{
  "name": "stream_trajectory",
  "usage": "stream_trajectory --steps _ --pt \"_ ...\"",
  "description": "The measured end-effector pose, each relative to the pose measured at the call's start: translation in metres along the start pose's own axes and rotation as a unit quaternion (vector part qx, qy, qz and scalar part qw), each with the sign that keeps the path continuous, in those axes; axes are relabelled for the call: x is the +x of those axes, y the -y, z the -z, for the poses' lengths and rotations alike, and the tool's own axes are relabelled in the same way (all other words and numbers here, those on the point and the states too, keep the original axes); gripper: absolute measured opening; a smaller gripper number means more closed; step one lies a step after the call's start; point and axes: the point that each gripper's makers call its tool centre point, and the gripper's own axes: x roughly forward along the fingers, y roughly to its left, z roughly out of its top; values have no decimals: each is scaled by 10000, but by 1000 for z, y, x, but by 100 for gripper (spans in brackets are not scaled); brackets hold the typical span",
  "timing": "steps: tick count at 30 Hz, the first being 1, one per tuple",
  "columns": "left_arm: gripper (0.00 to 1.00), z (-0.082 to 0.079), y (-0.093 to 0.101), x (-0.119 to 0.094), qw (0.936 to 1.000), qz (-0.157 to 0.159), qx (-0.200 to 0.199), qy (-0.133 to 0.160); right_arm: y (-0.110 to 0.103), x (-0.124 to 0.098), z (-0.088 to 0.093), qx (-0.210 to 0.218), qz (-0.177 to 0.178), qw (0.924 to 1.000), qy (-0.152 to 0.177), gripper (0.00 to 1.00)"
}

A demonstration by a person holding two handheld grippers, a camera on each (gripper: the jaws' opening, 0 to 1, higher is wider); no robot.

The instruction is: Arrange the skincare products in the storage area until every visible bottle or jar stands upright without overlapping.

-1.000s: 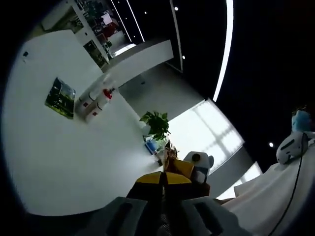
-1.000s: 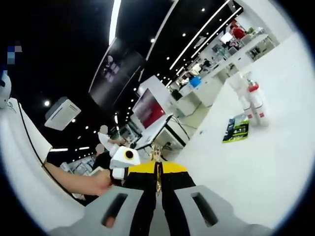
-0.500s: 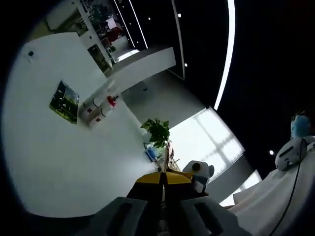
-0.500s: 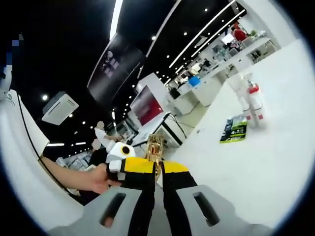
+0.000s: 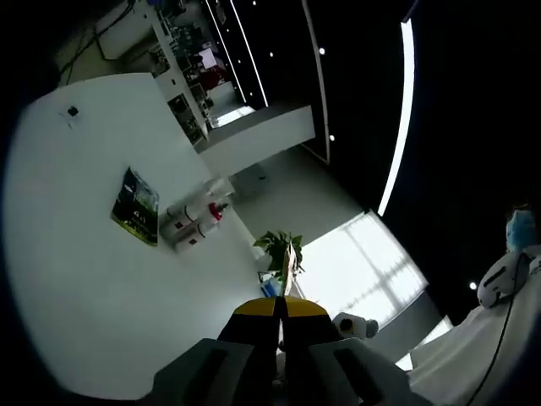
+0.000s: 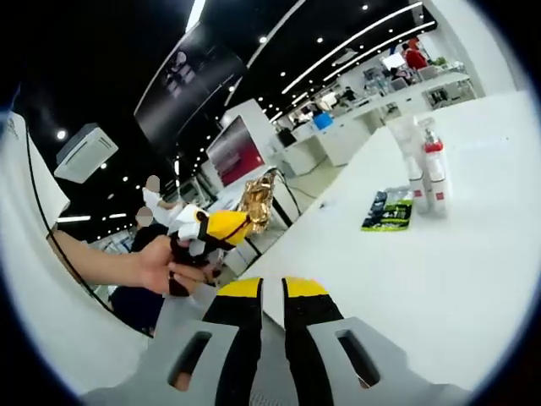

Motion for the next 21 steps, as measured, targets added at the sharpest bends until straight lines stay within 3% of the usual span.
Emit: stream_trajectory --steps 7,12,21 --pt "0 -45 -17 6 9998 -103 -34 151 16 5 12 5 386 9987 -330 8" --pt "0 -81 -38 11 9993 -264 -28 275 23 8 21 -120 629 9964 -550 10" --pt "0 -121 -85 27 9975 -604 -147 327 37 8 30 -252 1031 9911 -801 10"
